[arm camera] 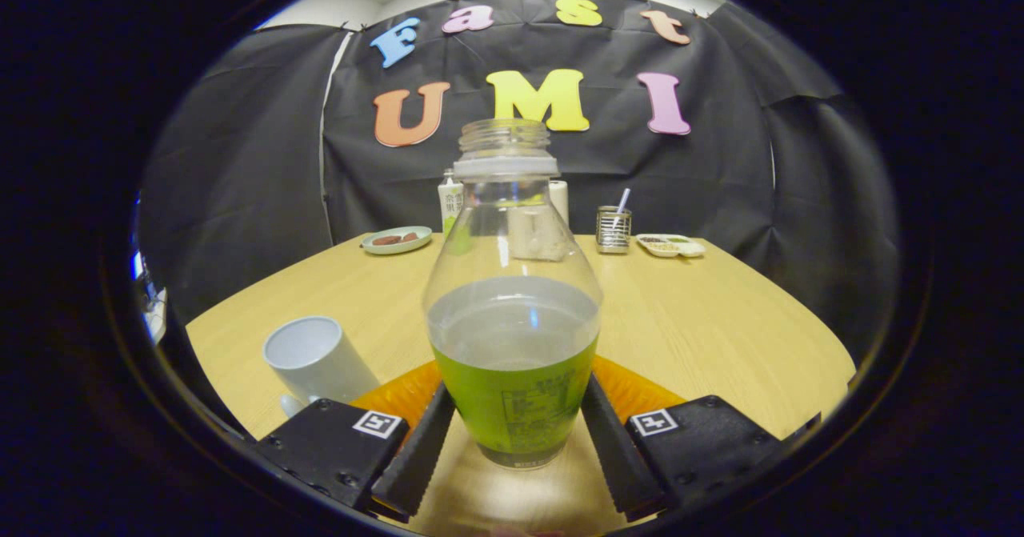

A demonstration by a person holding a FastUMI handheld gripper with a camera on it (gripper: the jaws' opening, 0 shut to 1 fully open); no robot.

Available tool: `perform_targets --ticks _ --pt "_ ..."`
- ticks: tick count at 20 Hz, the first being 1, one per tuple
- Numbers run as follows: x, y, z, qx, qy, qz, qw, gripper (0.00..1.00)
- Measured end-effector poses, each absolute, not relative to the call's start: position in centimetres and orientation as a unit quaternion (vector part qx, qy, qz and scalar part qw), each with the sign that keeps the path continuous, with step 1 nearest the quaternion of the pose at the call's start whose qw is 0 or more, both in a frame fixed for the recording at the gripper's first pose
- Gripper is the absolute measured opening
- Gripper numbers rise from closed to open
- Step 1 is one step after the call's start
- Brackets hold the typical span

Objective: Take the bottle from table, then pour the juice into the cup, finally place the bottle on the coaster

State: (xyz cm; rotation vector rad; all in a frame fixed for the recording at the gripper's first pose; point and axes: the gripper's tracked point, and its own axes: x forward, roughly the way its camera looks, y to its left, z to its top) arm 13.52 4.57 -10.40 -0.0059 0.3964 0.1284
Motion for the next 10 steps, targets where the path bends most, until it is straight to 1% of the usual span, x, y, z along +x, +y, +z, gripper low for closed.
perform_targets --ticks 3,6,10 --pt "13.5 4.6 -10.4 -0.005 0.198 0.066 0.978 0.84" --pt "13.3 4.7 -10.3 -0.016 0.204 0.071 0.976 0.82" --pt "12.7 5.4 -8.9 -0.038 0.201 0.101 0.974 0.77"
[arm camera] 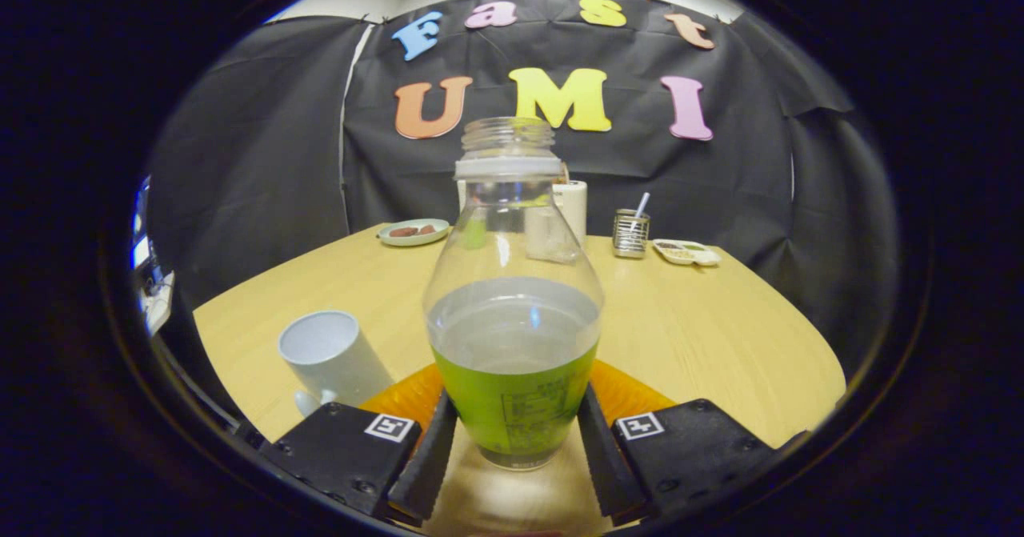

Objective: Take the bottle from table, then pour the juice into the cup, finally place the bottle on the coaster

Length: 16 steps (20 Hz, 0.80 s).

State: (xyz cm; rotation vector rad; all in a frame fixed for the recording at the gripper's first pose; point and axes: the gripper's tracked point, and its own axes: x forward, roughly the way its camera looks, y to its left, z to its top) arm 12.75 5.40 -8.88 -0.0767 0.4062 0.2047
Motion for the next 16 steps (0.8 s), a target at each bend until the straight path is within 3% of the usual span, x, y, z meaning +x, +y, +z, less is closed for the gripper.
perform_targets --ticks 16 --pt "11.5 3.3 -2.5 -0.261 0.157 0.066 0.95 0.76"
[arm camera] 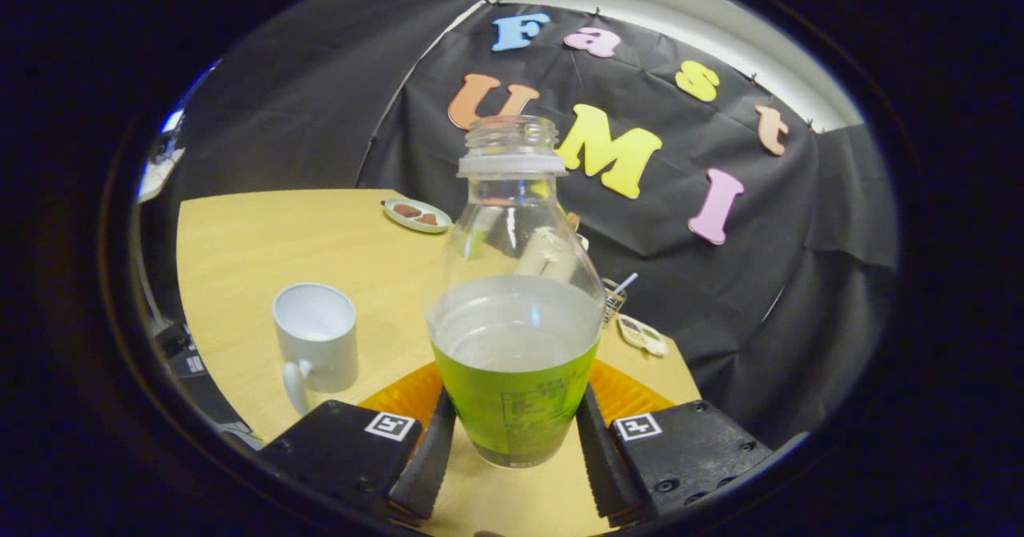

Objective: Take the bottle from table, then pour the juice into the cup, finally place the bottle on the coaster

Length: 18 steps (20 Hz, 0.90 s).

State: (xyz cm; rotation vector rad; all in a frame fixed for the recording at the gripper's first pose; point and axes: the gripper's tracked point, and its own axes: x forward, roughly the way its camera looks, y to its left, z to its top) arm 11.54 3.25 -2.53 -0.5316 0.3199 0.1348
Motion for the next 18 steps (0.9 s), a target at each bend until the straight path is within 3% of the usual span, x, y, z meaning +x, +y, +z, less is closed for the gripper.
perform_targets --ticks 9,18 --pt "11.0 4.3 -0.5 -0.343 0.163 0.064 0.923 0.76" --pt "11.6 4.6 -2.2 -0.479 0.177 0.069 0.857 0.77"
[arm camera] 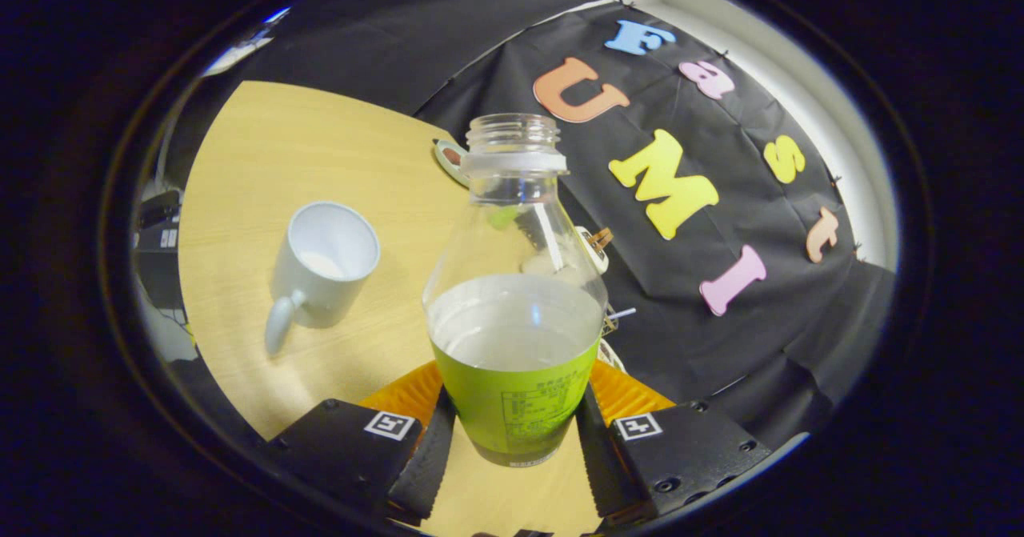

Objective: Take the bottle from table, then pour the juice into the cup, finally place the bottle on the coaster

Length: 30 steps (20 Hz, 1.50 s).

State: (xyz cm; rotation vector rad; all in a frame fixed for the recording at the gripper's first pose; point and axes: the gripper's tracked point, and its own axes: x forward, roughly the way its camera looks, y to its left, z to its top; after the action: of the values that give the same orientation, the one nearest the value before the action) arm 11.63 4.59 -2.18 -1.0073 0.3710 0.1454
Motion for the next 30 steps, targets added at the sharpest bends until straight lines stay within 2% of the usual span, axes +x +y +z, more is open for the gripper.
perform_targets --ticks 8,16,30 --pt "13.5 4.3 -2.8 -0.609 0.164 0.046 0.775 0.76" --pt "14.8 3.3 -4.1 -0.666 0.205 0.007 0.717 0.76" --pt "15.8 5.3 -1.3 -0.743 0.171 -0.011 0.647 0.76"
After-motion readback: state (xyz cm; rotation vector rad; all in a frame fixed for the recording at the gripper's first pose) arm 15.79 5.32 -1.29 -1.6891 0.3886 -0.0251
